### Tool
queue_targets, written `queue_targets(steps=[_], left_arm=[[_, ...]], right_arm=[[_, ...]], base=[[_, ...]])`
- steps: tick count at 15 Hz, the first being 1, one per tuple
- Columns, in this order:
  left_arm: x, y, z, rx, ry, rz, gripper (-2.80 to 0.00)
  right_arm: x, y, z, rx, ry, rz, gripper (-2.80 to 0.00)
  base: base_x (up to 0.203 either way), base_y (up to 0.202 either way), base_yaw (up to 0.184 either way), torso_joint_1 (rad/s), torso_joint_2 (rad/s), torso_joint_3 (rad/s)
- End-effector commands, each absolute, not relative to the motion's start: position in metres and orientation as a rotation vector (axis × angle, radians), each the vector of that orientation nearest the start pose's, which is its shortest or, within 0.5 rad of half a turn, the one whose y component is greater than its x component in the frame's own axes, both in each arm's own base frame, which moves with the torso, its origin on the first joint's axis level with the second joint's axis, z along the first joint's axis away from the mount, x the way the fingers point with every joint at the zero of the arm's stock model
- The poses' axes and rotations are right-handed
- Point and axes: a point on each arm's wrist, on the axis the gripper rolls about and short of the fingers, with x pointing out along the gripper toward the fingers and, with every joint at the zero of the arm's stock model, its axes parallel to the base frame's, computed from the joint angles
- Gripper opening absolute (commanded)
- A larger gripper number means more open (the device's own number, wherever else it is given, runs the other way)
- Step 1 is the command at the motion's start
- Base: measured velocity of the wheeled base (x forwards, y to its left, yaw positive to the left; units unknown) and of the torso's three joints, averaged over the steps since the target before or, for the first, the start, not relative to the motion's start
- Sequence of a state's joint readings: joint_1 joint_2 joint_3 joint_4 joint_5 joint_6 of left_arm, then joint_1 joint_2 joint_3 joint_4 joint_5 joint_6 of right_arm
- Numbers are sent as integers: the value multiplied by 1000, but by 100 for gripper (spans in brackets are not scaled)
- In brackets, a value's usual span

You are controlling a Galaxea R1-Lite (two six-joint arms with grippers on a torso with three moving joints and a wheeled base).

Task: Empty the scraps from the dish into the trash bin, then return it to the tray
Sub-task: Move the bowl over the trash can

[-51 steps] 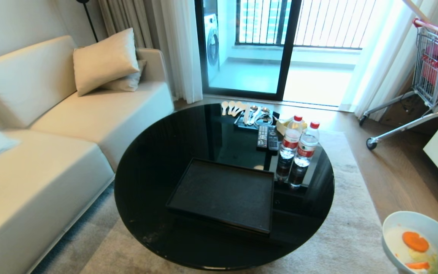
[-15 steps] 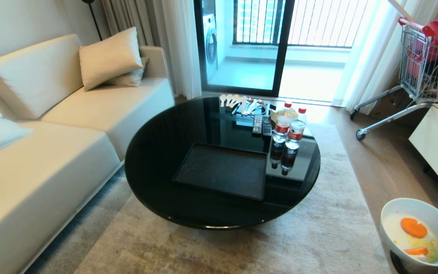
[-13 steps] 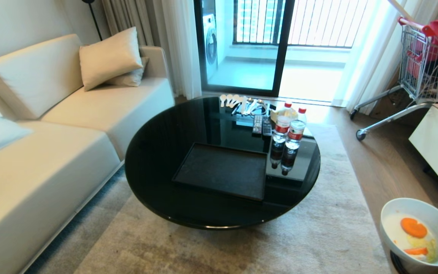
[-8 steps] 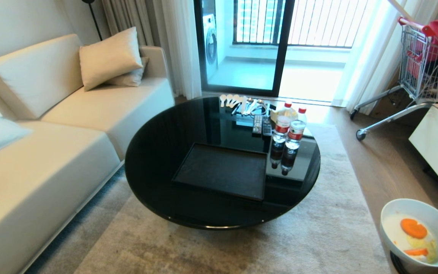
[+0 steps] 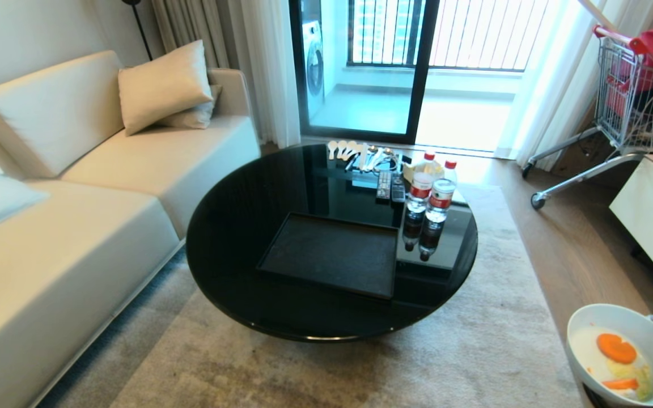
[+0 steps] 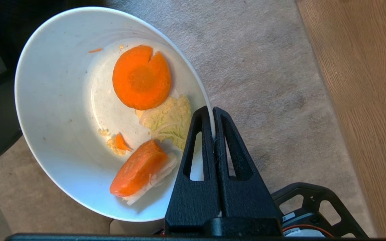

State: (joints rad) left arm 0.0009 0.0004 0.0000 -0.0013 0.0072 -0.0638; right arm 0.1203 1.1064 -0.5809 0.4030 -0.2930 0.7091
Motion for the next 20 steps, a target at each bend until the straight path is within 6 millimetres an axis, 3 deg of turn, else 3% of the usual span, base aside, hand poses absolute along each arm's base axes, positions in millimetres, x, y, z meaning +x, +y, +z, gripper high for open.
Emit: queue_targets(steps=[1, 13, 20], left_arm=[[-23, 0, 76, -64, -2, 9, -280], [-23, 0, 76, -64, -2, 9, -280], [-23, 0, 76, -64, -2, 8, -280]], right_arm=[[113, 7, 159, 464, 823, -478, -280], [109, 8, 152, 459, 853, -465, -280], [107, 8, 151, 455, 853, -465, -280]], base=[[0, 0, 0, 0, 0, 0], [0, 0, 0, 0, 0, 0], [0, 9, -144, 3, 1, 2]])
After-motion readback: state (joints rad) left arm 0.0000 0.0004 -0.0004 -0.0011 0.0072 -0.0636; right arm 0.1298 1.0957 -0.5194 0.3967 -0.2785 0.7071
